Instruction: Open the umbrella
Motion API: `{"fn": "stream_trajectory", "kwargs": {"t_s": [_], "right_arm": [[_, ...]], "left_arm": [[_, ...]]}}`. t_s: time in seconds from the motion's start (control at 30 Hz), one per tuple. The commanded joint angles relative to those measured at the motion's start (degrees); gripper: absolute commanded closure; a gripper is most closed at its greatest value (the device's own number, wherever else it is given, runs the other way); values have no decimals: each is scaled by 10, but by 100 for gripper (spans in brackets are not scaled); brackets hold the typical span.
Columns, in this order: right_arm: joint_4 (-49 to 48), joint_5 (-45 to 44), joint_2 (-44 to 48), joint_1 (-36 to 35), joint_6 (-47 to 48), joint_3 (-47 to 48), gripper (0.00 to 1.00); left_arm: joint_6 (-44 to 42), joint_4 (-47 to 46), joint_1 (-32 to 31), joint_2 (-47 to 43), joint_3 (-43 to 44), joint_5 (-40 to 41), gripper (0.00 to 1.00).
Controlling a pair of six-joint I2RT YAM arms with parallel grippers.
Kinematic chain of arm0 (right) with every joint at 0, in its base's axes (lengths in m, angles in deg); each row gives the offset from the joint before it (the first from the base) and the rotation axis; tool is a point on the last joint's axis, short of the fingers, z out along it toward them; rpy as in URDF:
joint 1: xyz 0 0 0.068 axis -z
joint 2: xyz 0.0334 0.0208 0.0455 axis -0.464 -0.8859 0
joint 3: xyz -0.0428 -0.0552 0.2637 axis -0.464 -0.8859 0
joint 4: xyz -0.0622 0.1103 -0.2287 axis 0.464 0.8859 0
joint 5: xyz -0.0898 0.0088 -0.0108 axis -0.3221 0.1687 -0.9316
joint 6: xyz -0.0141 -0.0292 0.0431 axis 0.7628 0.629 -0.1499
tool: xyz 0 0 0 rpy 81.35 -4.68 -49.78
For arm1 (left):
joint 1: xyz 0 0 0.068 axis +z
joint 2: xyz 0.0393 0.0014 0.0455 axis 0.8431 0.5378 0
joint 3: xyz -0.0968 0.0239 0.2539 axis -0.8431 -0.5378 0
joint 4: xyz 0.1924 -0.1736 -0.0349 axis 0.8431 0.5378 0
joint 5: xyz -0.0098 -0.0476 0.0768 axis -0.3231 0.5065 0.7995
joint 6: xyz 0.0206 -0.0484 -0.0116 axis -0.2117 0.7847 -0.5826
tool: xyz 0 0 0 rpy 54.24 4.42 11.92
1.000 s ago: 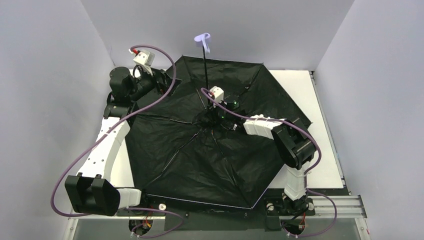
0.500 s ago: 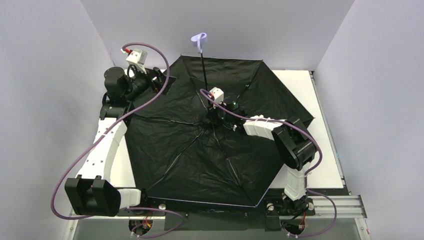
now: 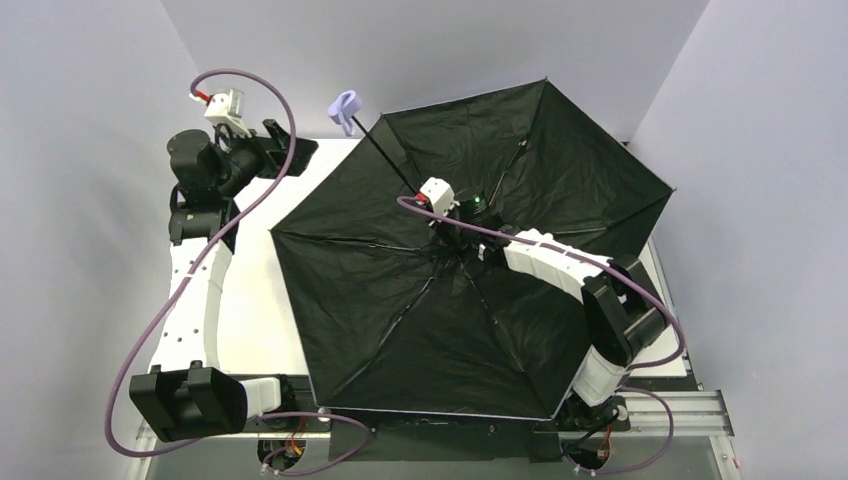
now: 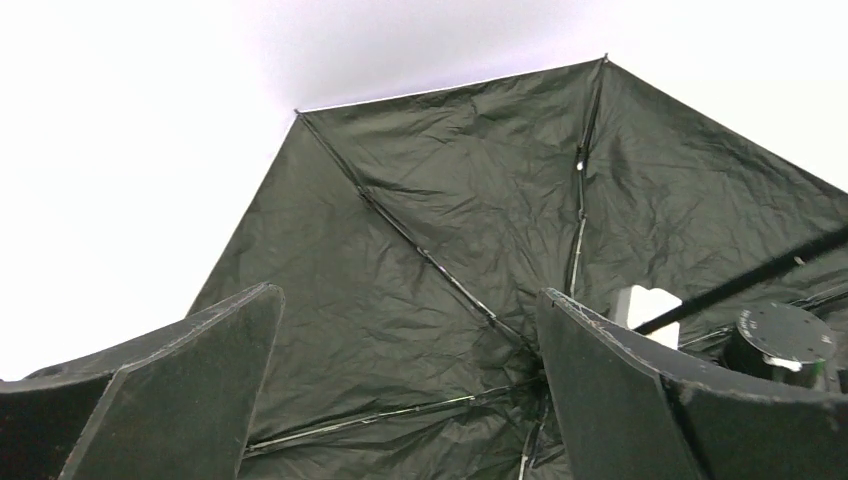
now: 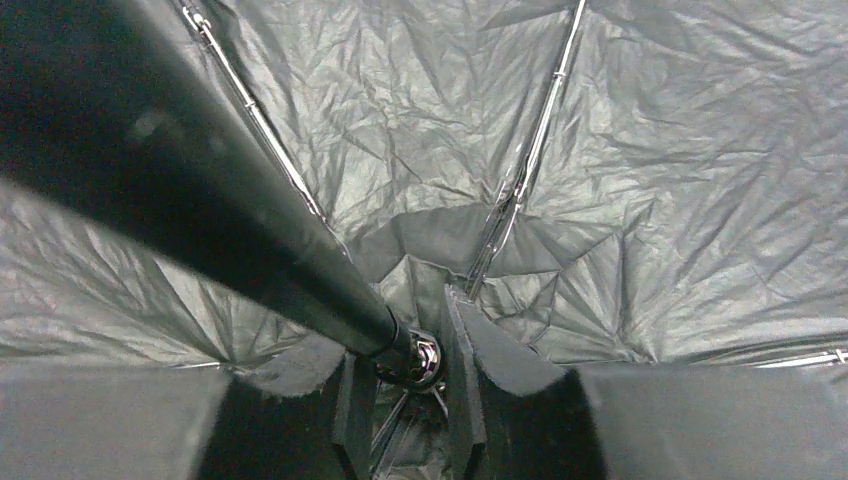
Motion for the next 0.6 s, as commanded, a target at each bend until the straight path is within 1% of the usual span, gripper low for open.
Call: {"fn": "stream_trajectory", "kwargs": {"t_s": [0.0,0.13,0.3,0.5,0.57], "right_arm": [[57,-69,60,1,99,46,100],[102,-98,93,1,171,74,100],[145,-138,130,2,281,109,100],[189,-172,180,2,467,125,100],[197,-198,196,2,524,129,100]], "left_arm": [[30,12,18,-12,43,-2,3],[12,30,23,-4,81,-35,3],[-21,99,23,19,136,-65,3],[-60,140,24,14,152,-104,3],[-79,158,24,14,165,-116,3]]}}
